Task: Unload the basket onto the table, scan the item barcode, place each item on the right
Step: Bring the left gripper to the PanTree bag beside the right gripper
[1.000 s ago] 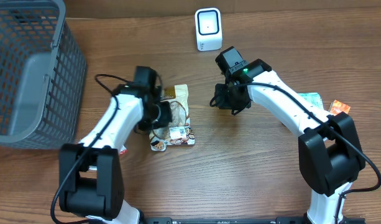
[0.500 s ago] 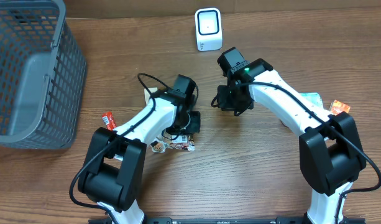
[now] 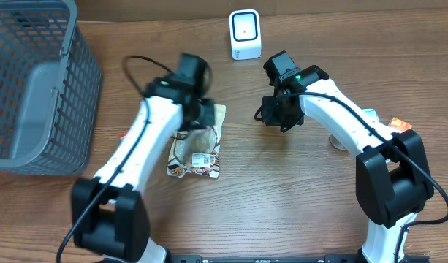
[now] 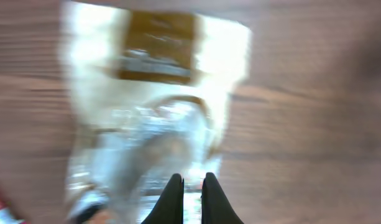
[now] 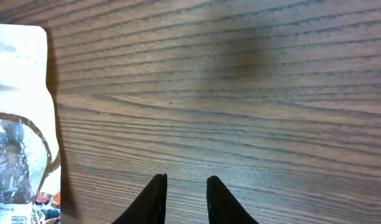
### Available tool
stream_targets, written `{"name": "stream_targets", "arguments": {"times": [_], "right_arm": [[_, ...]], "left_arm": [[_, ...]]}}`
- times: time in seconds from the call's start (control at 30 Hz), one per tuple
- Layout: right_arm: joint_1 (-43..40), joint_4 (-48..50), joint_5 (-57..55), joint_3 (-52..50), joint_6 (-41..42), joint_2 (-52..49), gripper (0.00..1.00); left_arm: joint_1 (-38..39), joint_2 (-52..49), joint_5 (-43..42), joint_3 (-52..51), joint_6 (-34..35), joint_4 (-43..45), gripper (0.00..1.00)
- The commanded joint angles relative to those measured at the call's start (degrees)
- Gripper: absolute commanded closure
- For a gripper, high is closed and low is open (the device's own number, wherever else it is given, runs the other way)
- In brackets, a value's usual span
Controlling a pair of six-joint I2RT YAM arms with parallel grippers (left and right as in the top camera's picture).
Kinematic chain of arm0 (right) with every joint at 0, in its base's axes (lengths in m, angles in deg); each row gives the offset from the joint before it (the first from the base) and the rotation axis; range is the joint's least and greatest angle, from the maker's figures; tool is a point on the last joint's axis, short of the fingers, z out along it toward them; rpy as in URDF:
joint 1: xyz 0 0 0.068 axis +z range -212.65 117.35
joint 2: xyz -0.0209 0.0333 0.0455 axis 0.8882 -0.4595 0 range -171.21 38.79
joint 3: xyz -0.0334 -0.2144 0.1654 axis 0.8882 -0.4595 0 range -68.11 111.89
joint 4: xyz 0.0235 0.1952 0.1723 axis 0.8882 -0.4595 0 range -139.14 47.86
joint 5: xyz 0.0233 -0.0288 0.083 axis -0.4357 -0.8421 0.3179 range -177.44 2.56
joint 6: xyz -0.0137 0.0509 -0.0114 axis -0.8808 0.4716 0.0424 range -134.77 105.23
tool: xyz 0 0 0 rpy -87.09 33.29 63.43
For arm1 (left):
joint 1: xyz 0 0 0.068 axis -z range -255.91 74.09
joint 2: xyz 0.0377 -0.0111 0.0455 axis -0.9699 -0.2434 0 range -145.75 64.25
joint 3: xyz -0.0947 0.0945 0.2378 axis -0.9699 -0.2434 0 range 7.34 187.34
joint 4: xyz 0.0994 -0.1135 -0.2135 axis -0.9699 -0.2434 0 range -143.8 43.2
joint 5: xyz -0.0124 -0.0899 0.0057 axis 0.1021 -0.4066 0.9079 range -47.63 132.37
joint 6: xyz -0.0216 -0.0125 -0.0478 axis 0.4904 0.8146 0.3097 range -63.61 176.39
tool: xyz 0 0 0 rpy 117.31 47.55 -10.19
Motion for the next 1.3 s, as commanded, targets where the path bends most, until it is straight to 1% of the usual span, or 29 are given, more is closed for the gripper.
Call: {"name": "stream_targets", "arguments": {"times": [0.0, 0.17, 0.3, 0.37, 0.4, 0.47, 0.5, 0.53, 0.57, 0.6, 0.63, 0.7, 0.8, 0.9, 1.0, 1.1, 1.27], "right_arm": [[0.17, 0.24, 0.15, 0.11, -0.33, -0.44, 0.77], [0.17, 0.22, 0.13, 0.11, -0.33, -0.44, 0.76], [0.17, -0.07, 0.13, 0.11, -0.33, -0.44, 0.76], [0.15, -0.37, 0.13, 0.11, -0.33, -0.44, 0.76], [0.15, -0.52, 0.11, 0.11, -0.35, -0.44, 0.73], [0.15, -0.96, 0.11, 0.11, -0.35, -0.44, 0.73], [0.15, -1.49, 0.11, 0.11, -0.35, -0.44, 0.73], [0.15, -2.03, 0.11, 0.11, -0.35, -0.44, 0.76], [0.13, -2.40, 0.09, 0.13, -0.35, -0.44, 0.81], [0.07, -2.95, 0.04, 0.13, -0.37, -0.44, 0.82], [-0.24, -3.45, 0.07, 0.13, -0.42, -0.33, 0.82], [-0.87, -3.72, 0.13, 0.13, -1.14, -0.04, 0.80], [-2.80, -4.55, 0.42, 0.13, -1.68, 1.38, 0.73], [-3.48, -5.33, 1.66, 0.13, -1.88, 1.77, 0.70], [-3.58, -6.25, 2.89, 0.11, -1.84, 1.66, 0.70], [-2.95, -6.40, 3.13, 0.07, -1.42, 1.66, 0.71], [-0.79, -5.31, 3.08, 0.02, -0.13, 0.68, 0.71]], "left_arm": [[-4.55, -0.50, 8.33, -1.20, 2.69, -1.90, 0.96], [-9.77, -2.56, 9.77, -6.58, 3.28, -0.15, 0.96], [-10.58, -4.76, 8.52, -10.88, 3.21, 4.42, 0.96], [-10.23, -6.10, 6.23, -12.26, 2.64, 6.75, 0.96], [-9.90, -6.60, 4.63, -12.81, 2.25, 7.80, 0.96], [-9.14, -7.56, 2.67, -13.75, 1.92, 9.90, 0.96], [-8.74, -7.85, 1.73, -13.92, 1.92, 10.51, 0.96], [-8.20, -8.37, 0.57, -14.01, 1.90, 11.28, 0.96], [-7.52, -8.66, -1.18, -14.01, 1.75, 11.89, 0.96], [-6.84, -8.94, -3.10, -14.03, 1.20, 12.68, 0.96], [-5.88, -9.03, -5.88, -14.03, 0.28, 13.86, 0.96], [-4.31, -9.03, -8.46, -14.03, -0.52, 15.98, 0.96], [-0.96, -9.03, -8.46, -14.01, -1.20, 21.33, 0.93], [0.44, -9.03, -8.50, -14.01, -1.29, 24.90, 0.92], [1.14, -9.03, -8.66, -13.99, -1.18, 27.43, 0.90], [1.11, -9.03, -8.63, -13.99, -0.85, 27.80, 0.87], [0.48, -9.01, -8.61, -13.99, -0.87, 27.23, 0.77]]}}
